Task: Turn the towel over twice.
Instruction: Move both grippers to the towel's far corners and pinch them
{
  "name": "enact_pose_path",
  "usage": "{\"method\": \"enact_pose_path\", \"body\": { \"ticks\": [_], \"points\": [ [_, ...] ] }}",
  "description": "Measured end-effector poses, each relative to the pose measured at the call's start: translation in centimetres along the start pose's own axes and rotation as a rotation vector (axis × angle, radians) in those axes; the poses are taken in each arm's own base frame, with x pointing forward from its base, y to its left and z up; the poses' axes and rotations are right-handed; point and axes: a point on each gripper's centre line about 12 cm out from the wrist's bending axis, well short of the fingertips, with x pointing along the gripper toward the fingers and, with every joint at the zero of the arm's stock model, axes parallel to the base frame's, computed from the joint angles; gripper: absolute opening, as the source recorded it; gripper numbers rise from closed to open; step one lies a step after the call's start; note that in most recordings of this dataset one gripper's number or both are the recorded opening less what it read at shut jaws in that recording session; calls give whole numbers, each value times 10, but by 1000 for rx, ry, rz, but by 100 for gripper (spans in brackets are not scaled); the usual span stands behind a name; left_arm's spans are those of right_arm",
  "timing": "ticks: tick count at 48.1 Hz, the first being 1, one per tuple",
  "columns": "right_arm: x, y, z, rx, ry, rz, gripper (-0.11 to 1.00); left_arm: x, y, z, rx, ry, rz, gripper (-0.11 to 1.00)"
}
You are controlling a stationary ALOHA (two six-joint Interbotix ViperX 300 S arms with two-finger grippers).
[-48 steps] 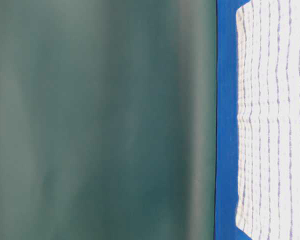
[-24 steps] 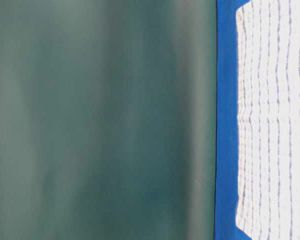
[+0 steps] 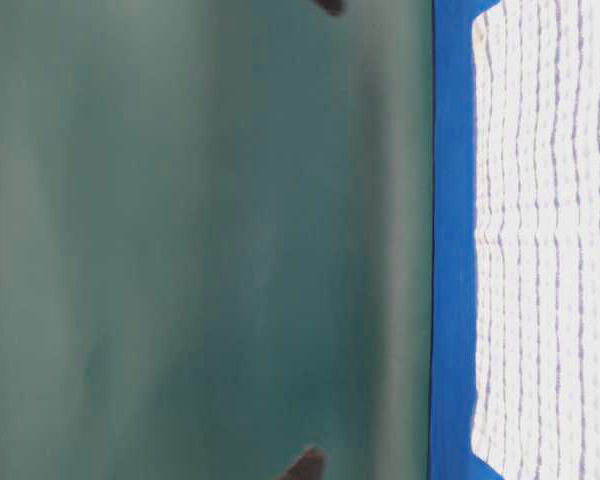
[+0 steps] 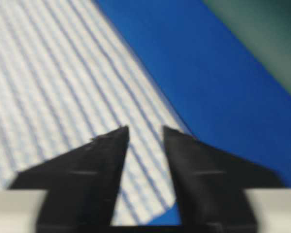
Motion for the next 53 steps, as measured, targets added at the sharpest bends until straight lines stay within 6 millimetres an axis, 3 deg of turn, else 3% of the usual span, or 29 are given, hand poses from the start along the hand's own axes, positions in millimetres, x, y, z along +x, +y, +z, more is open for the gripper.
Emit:
{"method": "enact_pose_path", "body": {
  "ticks": [2,9,22,42,47,53],
  "points": [
    [8,-4,-5,6,30,-14,65,7,4,-5,-5,19,14,89],
    [31,-14,-17,12,100,-46,59,29,17,-24,14,78,54,87],
    [64,-33,-39,23,185,-91,59,61,37,-61,27,171,106,87],
    [90,-46,-65,36,241,-119,56,82,44,-105,13,282,118,81],
    [90,-46,-64,29,239,-118,44,82,47,-107,9,298,125,64],
    [90,-45,-64,18,239,-116,11,80,49,-112,1,343,129,28]
  ]
}}
